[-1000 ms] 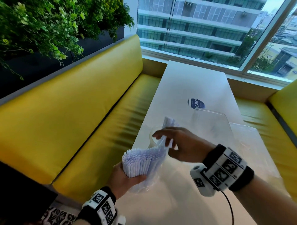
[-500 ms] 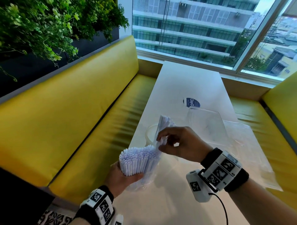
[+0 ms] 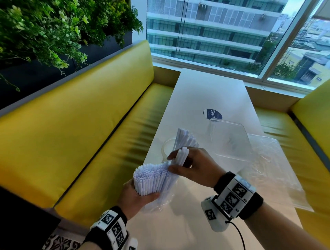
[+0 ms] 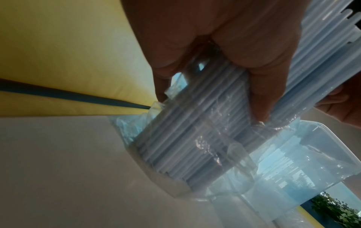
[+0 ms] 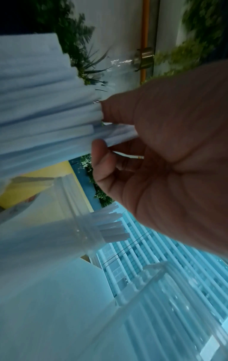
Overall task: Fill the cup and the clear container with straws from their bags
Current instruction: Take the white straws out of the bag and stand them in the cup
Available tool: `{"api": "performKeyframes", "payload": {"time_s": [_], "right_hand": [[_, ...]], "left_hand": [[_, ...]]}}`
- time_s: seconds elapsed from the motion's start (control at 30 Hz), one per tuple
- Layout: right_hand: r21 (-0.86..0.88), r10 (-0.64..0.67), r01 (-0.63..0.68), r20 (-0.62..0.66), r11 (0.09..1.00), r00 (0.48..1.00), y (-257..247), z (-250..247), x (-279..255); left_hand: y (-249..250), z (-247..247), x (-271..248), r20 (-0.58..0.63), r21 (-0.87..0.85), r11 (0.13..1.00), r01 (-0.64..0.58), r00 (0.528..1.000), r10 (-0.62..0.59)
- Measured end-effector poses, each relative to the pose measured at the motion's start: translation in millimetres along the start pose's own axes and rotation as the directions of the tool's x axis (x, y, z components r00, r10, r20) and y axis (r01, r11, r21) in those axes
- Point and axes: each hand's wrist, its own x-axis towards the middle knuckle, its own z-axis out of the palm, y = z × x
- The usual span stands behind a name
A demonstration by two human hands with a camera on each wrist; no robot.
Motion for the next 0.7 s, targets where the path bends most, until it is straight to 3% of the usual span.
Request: {"api": "performKeyframes", "payload": {"time_s": [0.17,0.33,0.53,0.7], "right_hand": [[-0.051,-0.013,0.007,-0.119,0.999,0.993,-2,0,4],[-0.049,-0.025,0.018,-0.154,0.999,0.988,-13,-20,17],[0.039,0.005,0.003,-0.198,0.999,0.980,-42,-86,44],[0.094,-0.039,0.077,-0.353,0.993,0.935,-55,-131,62]], "left_hand": [[2,-1,-1,-0.001,-0.011,1.000,-0.003,1.000,0.003],[1,-1,-1,0.001,-0.031,0.999,0.009,1.000,-0.009],[1,-1,-1,-0.007,-0.039,0.999,0.010,1.000,-0.010],[0,-1,1,0.002,-0.014,1.000,0.004,1.000,-0.003]]}}
